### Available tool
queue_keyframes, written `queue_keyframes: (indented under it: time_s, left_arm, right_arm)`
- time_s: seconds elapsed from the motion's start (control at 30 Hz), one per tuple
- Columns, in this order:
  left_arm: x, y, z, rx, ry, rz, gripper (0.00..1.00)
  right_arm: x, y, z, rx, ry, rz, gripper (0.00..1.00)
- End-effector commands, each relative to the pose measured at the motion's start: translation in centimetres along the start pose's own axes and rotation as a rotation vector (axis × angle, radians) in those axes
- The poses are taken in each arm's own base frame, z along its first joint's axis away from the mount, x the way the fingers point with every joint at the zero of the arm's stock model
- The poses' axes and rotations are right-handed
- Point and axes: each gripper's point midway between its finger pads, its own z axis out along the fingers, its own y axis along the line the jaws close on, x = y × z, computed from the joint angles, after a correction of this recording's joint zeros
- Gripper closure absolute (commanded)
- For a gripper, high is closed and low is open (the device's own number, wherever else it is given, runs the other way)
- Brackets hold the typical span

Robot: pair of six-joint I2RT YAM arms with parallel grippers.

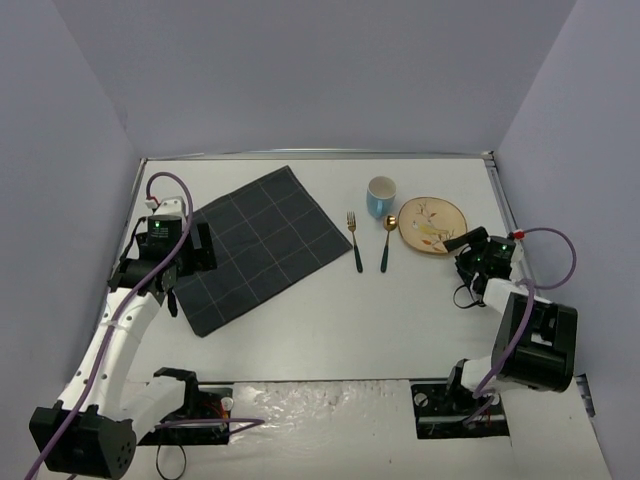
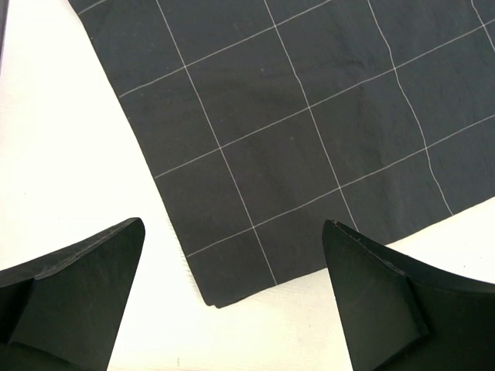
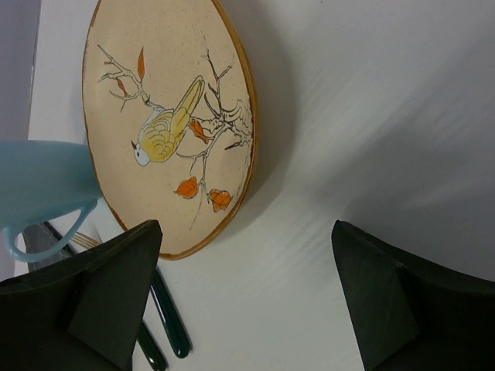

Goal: Set the dinner table for one person

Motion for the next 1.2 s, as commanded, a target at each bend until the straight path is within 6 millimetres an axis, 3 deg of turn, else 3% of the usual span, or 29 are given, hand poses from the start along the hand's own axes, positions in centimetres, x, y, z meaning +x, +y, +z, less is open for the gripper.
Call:
queue_keyframes:
  time_s: [0.0, 0.57, 0.77, 0.93, 1.0, 1.17]
  left_arm:
    - [-2.0, -0.1, -0.2, -0.008, -0.069, 0.011, 0.03]
    - [-2.0, -0.1, -0.1, -0.004, -0.065, 0.019, 0.03]
    - [-2.0, -0.2, -0.1, 0.003, -0.066, 0.022, 0.03]
    - [-1.9, -0.3, 0.0, 0.005, -0.061, 0.022, 0.03]
    - [-1.9, -0.2, 0.0, 0.003, -0.061, 0.022, 0.03]
    - [-1.9, -0.3, 0.1, 0.006, -0.059, 0.022, 0.03]
  right_arm:
    - [-1.0, 2.9, 1.6, -0.142, -0.027, 0.056, 0.14]
    - [0.8, -1.6, 5.9, -0.040, -0.014, 0.141, 0.37]
    - [1.5, -2.9, 6.6, -0.012, -0.008, 0.151, 0.68]
    - [0.6, -2.9, 6.5, -0.012, -0.031, 0.156, 0.96]
    - [-0.1, -2.7, 6.4, -0.019, -0.041, 0.162, 1.00]
    - [-3.4, 0.2, 4.6, -0.102, -0.110, 0.165, 1.00]
